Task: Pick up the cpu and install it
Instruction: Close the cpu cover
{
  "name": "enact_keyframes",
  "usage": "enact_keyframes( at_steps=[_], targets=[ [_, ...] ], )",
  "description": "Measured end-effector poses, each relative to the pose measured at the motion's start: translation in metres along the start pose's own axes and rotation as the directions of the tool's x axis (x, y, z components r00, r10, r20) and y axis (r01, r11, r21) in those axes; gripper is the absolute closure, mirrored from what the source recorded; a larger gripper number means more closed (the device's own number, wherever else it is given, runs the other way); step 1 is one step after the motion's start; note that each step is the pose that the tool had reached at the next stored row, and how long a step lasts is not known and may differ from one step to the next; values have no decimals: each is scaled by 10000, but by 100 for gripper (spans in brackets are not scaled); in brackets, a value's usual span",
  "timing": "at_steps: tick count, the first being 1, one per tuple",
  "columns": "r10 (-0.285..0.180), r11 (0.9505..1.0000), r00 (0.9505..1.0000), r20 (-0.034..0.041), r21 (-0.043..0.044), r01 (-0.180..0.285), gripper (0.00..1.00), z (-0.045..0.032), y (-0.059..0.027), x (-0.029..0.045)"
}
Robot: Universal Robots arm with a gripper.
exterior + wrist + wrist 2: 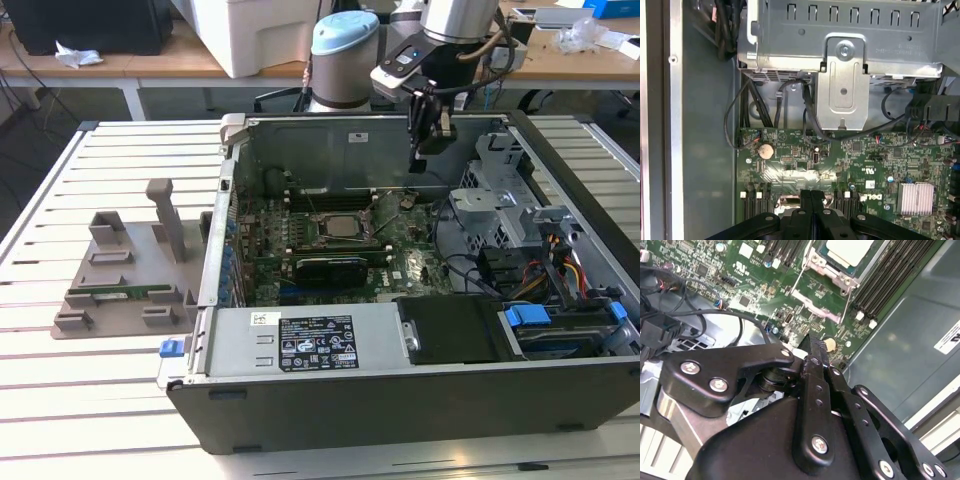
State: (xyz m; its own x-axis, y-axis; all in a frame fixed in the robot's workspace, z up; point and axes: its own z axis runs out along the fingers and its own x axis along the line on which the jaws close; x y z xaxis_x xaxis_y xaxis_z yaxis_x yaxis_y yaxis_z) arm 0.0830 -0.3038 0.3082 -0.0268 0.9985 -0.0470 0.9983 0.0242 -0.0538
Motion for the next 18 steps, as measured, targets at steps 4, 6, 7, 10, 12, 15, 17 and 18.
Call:
enact_keyframes(
  at_steps=[4,6,7,10,12,15,17,18],
  targets=[
    [0,10000,10000,0,0,0,89,-2,57,-1],
    [0,10000,10000,0,0,0,89,-3,80,-2],
    [0,10000,10000,-1,0,0,89,-4,99,-2],
    [-1,10000,10000,-1,0,1,89,-5,134,-3],
    [1,10000,10000,0,0,-1,89,-6,151,-4],
    [-1,10000,10000,0,0,1,89,-7,200,-4],
    [0,10000,10000,-1,0,0,89,-8,223,-5],
    [0,10000,10000,-1,0,0,89,-8,234,-5]
  ],
)
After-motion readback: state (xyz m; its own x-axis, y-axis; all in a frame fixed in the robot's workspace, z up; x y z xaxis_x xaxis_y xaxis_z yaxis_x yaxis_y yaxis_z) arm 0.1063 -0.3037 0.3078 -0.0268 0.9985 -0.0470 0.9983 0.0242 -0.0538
